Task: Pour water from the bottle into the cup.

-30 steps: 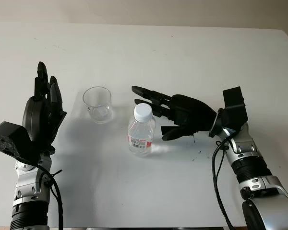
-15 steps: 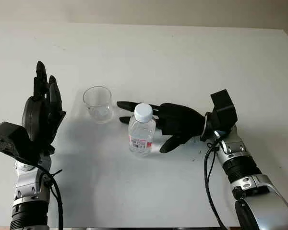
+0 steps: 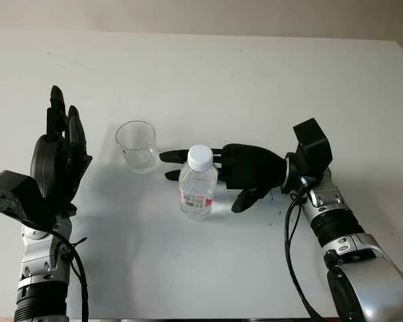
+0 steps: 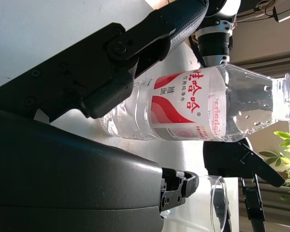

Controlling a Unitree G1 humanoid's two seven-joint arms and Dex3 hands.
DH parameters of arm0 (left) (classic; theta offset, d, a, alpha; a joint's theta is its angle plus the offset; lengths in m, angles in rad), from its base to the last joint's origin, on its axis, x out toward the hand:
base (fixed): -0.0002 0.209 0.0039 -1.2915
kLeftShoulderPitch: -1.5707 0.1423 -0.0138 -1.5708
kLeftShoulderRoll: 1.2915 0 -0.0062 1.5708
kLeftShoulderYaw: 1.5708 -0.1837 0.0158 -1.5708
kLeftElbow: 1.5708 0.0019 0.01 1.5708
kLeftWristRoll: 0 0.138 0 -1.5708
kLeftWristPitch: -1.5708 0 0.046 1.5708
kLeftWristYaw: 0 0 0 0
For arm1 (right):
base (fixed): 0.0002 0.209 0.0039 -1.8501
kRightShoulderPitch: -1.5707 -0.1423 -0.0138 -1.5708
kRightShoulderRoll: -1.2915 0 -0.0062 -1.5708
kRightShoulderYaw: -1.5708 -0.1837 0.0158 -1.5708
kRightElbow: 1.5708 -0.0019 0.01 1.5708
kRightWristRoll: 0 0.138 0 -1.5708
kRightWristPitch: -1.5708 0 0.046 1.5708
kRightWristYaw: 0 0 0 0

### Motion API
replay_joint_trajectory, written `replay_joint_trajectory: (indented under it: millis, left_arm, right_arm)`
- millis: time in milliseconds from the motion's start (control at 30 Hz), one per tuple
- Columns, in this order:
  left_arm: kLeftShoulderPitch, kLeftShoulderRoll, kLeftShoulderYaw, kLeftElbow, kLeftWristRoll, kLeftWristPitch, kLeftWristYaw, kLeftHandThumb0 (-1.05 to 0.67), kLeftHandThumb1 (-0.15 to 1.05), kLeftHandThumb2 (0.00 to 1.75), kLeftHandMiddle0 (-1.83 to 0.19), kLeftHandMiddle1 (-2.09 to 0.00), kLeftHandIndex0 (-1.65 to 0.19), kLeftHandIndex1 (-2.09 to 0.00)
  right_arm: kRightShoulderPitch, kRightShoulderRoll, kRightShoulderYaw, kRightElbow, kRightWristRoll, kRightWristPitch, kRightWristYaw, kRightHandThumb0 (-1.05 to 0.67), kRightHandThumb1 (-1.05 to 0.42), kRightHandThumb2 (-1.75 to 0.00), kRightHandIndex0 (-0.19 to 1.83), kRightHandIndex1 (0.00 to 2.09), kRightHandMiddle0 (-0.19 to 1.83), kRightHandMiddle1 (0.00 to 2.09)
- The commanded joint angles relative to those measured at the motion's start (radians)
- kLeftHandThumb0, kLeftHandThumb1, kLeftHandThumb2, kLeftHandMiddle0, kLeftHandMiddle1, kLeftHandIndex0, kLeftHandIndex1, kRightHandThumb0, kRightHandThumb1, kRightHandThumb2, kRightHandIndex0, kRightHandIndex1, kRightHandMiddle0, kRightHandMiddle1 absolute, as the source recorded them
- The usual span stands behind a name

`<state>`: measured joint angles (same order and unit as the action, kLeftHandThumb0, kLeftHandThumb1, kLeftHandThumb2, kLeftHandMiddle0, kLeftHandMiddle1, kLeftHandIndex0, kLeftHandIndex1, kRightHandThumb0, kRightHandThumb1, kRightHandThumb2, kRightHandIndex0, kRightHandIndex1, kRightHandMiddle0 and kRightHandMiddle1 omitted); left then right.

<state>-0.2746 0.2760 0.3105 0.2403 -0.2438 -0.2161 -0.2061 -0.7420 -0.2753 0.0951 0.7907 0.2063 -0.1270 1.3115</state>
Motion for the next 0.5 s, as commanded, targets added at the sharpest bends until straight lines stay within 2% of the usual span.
replay_joint_trajectory:
  millis: [0,167,333,467]
  left_arm:
    - [-0.004,0.007,0.001,0.003,0.005,-0.009,0.001,-0.82,1.05,0.63,0.15,-0.05,0.19,-0.02]
    - [-0.006,0.005,0.001,0.005,0.005,-0.009,0.003,-0.83,1.05,0.63,0.14,-0.06,0.19,-0.03]
    - [-0.004,0.002,0.0,0.0,0.004,-0.008,0.006,-0.81,1.05,0.64,0.14,-0.06,0.19,-0.03]
    - [-0.007,0.003,0.0,0.003,0.003,-0.008,0.006,-0.82,1.05,0.64,0.14,-0.06,0.18,-0.04]
  right_arm:
    - [-0.006,0.014,0.012,-0.001,-0.006,0.014,0.007,-0.99,-0.75,-0.05,0.19,0.28,0.06,0.25]
    - [-0.019,0.031,0.027,-0.002,-0.015,0.04,0.014,-0.95,-0.71,-0.04,0.17,0.3,0.04,0.31]
    - [-0.034,0.063,0.04,0.005,-0.013,0.058,0.025,-0.91,-0.68,-0.05,0.1,0.46,-0.13,0.7]
    - [-0.046,0.092,0.049,0.02,-0.016,0.058,0.033,-0.89,-0.67,-0.05,0.08,0.49,-0.15,0.76]
